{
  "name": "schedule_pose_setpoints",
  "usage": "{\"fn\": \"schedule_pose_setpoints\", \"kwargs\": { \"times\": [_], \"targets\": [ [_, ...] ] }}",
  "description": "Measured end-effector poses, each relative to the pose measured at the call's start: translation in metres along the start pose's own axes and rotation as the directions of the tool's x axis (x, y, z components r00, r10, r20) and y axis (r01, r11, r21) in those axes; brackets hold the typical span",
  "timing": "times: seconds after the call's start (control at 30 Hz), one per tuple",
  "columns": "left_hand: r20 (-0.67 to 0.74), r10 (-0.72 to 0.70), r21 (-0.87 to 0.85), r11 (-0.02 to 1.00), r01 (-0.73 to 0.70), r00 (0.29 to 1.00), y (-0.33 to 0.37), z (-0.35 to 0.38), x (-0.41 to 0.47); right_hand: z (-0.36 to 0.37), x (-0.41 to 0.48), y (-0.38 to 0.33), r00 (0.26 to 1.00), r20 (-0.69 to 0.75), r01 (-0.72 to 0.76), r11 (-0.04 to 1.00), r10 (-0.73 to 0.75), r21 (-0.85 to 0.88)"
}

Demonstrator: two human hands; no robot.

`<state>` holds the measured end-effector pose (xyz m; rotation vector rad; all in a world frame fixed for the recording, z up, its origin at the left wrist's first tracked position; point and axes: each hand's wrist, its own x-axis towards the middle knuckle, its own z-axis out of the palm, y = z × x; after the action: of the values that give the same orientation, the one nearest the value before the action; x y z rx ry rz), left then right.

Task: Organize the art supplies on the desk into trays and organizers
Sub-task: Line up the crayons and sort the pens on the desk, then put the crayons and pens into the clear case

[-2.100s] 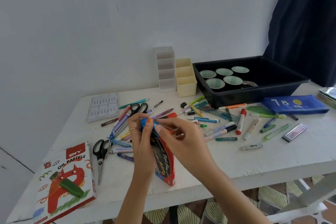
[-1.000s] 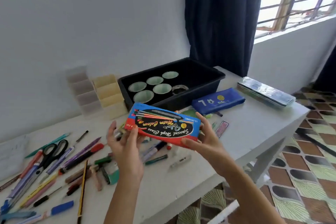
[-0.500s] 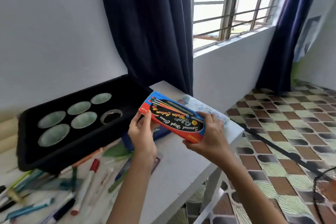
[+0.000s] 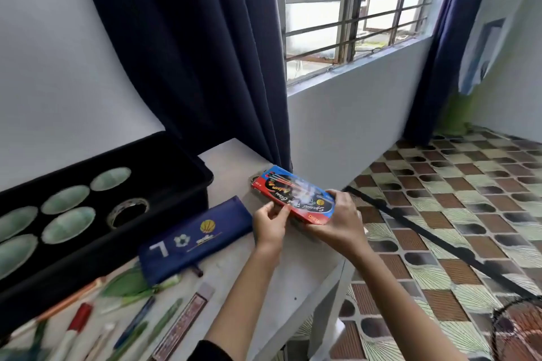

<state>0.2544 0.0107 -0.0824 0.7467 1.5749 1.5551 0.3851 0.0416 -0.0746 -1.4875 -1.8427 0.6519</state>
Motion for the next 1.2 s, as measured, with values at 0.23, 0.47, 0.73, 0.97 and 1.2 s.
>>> {"fn": "schedule_pose_setpoints", "kwargs": {
  "times": [0.23,0.47,0.73,0.97,1.2],
  "targets": [
    [-0.094,0.006,0.104,0.995,0.004,0.996,-0.003,0.007,0.002,0.005,0.012,0.009,0.996,0.089,0.017,0.977,0.002,-0.212],
    [-0.191,-0.003,0.128,0.991,0.028,0.982,0.0,0.01,0.004,0.006,0.019,-0.003,0.986,0.162,0.096,0.906,-0.031,-0.412],
    [-0.16,0.017,0.15,0.989,0.007,0.987,0.013,-0.007,-0.011,0.014,0.009,-0.018,0.953,0.162,0.301,0.869,-0.256,-0.392],
    [-0.262,0.121,0.127,0.988,-0.09,0.957,0.026,-0.057,-0.039,0.052,-0.016,-0.066,0.866,0.054,0.5,0.863,-0.498,-0.075],
    [-0.3,0.452,0.791,0.61,-0.047,0.84,0.009,-0.149,-0.057,0.107,-0.034,-0.089,0.842,0.299,0.51,0.843,-0.448,-0.171]
  ]
}}
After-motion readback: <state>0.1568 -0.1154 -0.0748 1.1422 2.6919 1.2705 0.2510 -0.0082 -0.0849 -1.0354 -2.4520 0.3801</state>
